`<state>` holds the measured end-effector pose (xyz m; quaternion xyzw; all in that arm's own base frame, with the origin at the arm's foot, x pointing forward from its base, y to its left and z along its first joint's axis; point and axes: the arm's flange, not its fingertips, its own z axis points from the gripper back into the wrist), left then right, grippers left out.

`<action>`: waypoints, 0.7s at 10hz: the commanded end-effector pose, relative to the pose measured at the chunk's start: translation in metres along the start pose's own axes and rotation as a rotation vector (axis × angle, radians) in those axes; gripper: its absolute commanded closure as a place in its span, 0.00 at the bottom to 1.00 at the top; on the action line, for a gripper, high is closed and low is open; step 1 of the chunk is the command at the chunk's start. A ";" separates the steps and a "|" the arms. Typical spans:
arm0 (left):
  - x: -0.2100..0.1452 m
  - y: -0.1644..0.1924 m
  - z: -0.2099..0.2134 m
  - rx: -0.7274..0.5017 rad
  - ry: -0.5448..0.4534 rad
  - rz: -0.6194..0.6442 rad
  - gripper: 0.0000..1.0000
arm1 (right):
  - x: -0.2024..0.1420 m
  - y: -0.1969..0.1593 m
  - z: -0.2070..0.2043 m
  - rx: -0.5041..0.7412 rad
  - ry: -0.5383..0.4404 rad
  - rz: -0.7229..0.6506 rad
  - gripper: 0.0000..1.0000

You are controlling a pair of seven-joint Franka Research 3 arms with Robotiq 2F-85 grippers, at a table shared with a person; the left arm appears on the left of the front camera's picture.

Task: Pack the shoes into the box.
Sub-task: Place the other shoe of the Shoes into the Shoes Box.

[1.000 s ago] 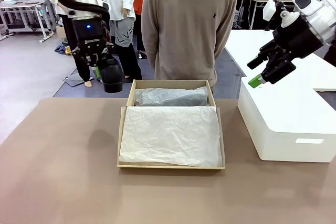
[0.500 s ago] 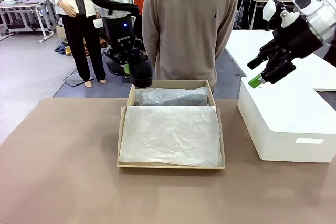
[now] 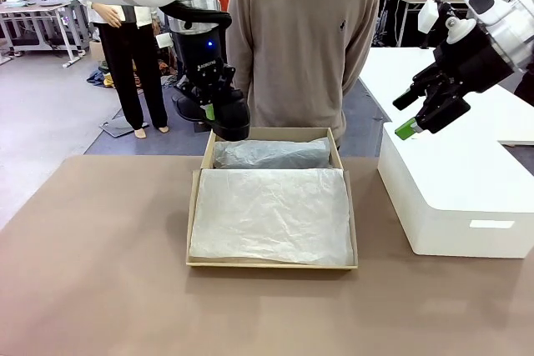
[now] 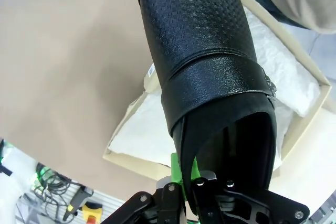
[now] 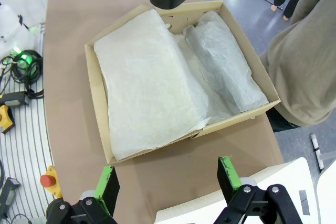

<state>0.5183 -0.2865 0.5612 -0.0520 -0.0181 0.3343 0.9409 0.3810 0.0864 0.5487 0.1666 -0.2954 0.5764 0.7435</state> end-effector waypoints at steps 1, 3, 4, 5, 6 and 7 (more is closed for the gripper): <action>0.002 0.005 0.006 -0.006 0.002 -0.013 1.00 | 0.000 -0.002 0.000 0.011 -0.030 0.022 0.00; -0.005 -0.004 0.003 -0.014 -0.028 0.045 1.00 | 0.000 -0.002 0.000 0.011 -0.030 0.022 0.00; -0.014 -0.013 0.006 -0.023 -0.022 0.072 1.00 | 0.000 -0.002 0.000 0.011 -0.030 0.022 0.00; -0.024 -0.024 0.009 -0.032 -0.011 0.108 1.00 | 0.000 -0.002 0.000 0.011 -0.030 0.022 0.00; -0.034 -0.035 0.010 -0.026 -0.019 0.176 1.00 | 0.000 -0.002 0.000 0.011 -0.030 0.022 0.00; -0.047 -0.051 0.010 -0.023 -0.023 0.254 1.00 | 0.000 -0.002 0.000 0.011 -0.030 0.022 0.00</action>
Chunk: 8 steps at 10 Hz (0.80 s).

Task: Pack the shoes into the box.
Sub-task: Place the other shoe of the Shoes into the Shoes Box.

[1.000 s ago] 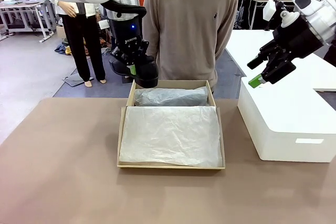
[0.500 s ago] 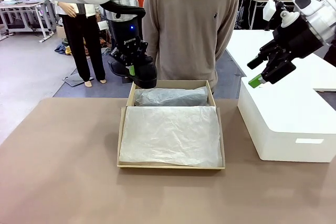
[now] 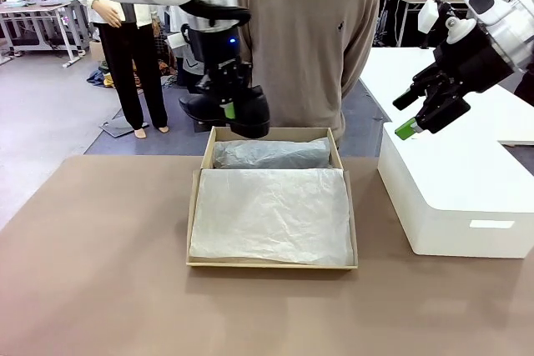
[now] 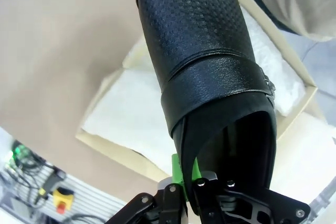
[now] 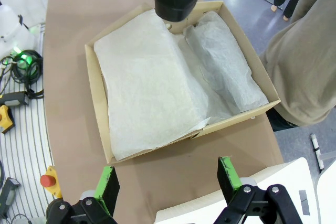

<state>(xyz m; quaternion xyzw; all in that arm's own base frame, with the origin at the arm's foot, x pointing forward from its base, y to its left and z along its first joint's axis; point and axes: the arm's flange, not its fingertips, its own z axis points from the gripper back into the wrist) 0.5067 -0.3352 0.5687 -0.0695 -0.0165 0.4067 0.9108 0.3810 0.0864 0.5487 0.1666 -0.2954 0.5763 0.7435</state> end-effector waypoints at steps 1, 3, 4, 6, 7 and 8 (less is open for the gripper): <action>-0.023 -0.033 0.003 -0.025 -0.020 0.130 1.00 | 0.000 -0.002 0.000 0.011 -0.030 0.022 0.00; -0.042 -0.056 -0.004 -0.029 -0.032 0.211 1.00 | 0.000 -0.002 0.000 0.011 -0.030 0.022 0.00; -0.052 -0.067 -0.010 -0.016 -0.039 0.250 1.00 | 0.000 -0.002 0.000 0.011 -0.030 0.022 0.00; -0.059 -0.078 -0.023 -0.001 -0.043 0.287 1.00 | 0.000 -0.002 0.000 0.011 -0.030 0.022 0.00; -0.059 -0.077 -0.024 0.012 -0.039 0.273 1.00 | 0.000 -0.002 0.000 0.011 -0.030 0.022 0.00; -0.059 -0.068 -0.032 -0.022 -0.007 0.238 1.00 | 0.000 -0.002 0.000 0.011 -0.030 0.022 0.00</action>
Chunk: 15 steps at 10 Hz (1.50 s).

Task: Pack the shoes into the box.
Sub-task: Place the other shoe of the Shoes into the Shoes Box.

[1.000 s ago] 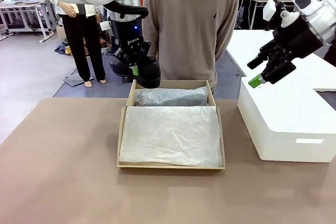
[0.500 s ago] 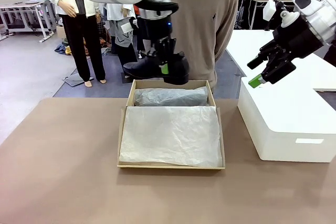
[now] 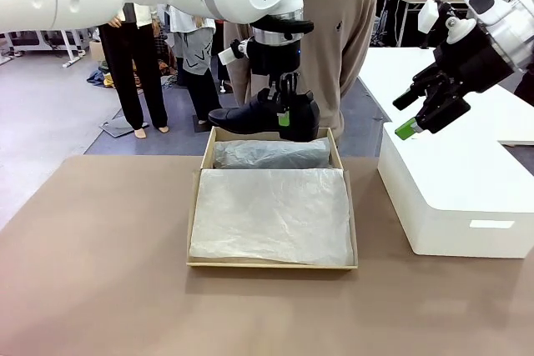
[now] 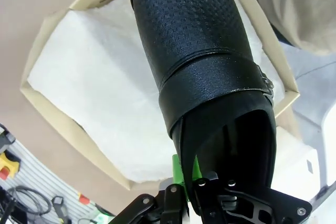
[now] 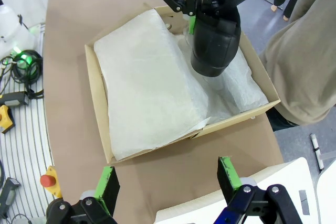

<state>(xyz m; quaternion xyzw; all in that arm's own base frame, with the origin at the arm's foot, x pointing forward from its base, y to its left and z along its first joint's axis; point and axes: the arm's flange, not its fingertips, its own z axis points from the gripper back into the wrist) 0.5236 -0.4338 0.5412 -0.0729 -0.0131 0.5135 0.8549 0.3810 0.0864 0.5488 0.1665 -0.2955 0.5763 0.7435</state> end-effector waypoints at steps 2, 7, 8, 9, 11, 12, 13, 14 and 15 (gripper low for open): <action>0.003 0.005 0.008 -0.014 0.002 -0.003 1.00 | 0.000 -0.002 0.000 0.011 -0.030 0.022 0.00; -0.007 -0.007 -0.003 -0.003 -0.012 0.094 1.00 | 0.000 -0.002 0.000 0.011 -0.030 0.022 0.00; -0.011 -0.011 -0.004 0.001 -0.024 0.120 1.00 | 0.000 -0.002 0.000 0.011 -0.030 0.022 0.00; -0.016 -0.015 -0.007 0.000 -0.021 0.138 1.00 | 0.000 -0.002 0.000 0.011 -0.030 0.022 0.00; -0.028 -0.022 -0.015 0.013 -0.023 0.206 1.00 | 0.000 -0.002 0.000 0.011 -0.030 0.022 0.00; -0.032 -0.025 -0.020 0.010 -0.019 0.215 1.00 | 0.000 -0.002 0.000 0.011 -0.030 0.022 0.00; -0.036 -0.029 -0.026 0.006 -0.032 0.221 1.00 | 0.000 -0.002 0.000 0.011 -0.030 0.022 0.00; -0.038 -0.030 -0.031 0.007 -0.036 0.235 1.00 | 0.000 -0.002 0.000 0.011 -0.030 0.022 0.00; -0.037 -0.031 -0.037 0.027 -0.041 0.260 1.00 | 0.000 -0.002 0.000 0.011 -0.030 0.022 0.00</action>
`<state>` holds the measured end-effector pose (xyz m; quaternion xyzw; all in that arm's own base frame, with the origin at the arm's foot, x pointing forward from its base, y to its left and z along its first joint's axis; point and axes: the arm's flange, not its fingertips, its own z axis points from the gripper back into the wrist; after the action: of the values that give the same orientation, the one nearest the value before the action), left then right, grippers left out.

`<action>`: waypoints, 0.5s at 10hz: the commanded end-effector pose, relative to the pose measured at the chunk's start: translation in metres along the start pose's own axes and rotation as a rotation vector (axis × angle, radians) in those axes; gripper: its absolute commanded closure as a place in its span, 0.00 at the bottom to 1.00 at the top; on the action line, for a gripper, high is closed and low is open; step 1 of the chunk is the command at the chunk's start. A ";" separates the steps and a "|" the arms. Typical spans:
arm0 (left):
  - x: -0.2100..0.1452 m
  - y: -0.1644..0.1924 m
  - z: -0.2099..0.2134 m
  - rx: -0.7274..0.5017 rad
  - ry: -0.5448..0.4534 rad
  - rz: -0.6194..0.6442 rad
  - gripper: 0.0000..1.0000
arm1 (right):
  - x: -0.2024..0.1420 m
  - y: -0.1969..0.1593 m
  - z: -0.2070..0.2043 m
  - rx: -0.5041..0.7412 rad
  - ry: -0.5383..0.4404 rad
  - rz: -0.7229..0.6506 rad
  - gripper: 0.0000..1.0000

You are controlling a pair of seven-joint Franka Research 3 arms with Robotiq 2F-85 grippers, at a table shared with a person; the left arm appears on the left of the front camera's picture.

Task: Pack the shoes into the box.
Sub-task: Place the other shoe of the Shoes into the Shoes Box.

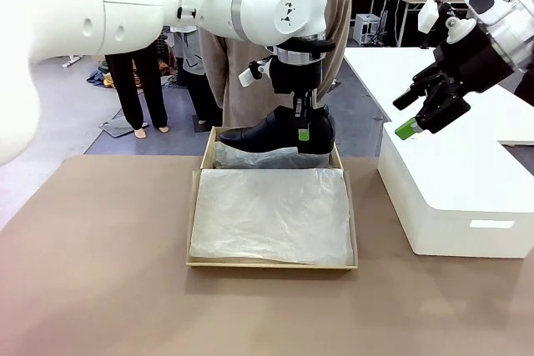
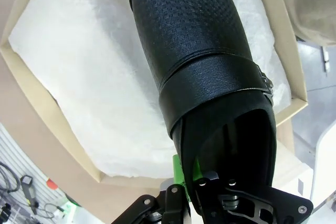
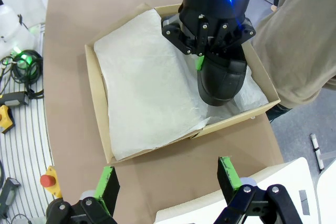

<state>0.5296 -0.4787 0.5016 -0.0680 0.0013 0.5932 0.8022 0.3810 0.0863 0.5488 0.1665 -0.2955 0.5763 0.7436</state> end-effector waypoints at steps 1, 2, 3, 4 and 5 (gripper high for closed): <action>-0.004 -0.010 0.002 0.022 -0.038 0.082 1.00 | 0.000 -0.002 0.000 0.011 -0.030 0.022 0.00; -0.003 -0.010 -0.003 0.032 -0.042 0.107 1.00 | 0.000 -0.002 0.000 0.011 -0.030 0.022 0.00; -0.002 -0.010 -0.007 0.035 -0.032 0.130 1.00 | 0.000 -0.002 0.000 0.011 -0.030 0.022 0.00; -0.003 -0.011 -0.011 0.037 -0.033 0.147 1.00 | 0.000 -0.002 0.000 0.011 -0.030 0.022 0.00; -0.004 -0.012 -0.014 0.040 -0.043 0.158 1.00 | 0.000 -0.002 0.000 0.011 -0.030 0.022 0.00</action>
<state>0.5385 -0.4800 0.4783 -0.0530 0.0089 0.6286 0.7759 0.3810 0.0863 0.5488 0.1665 -0.2955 0.5763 0.7436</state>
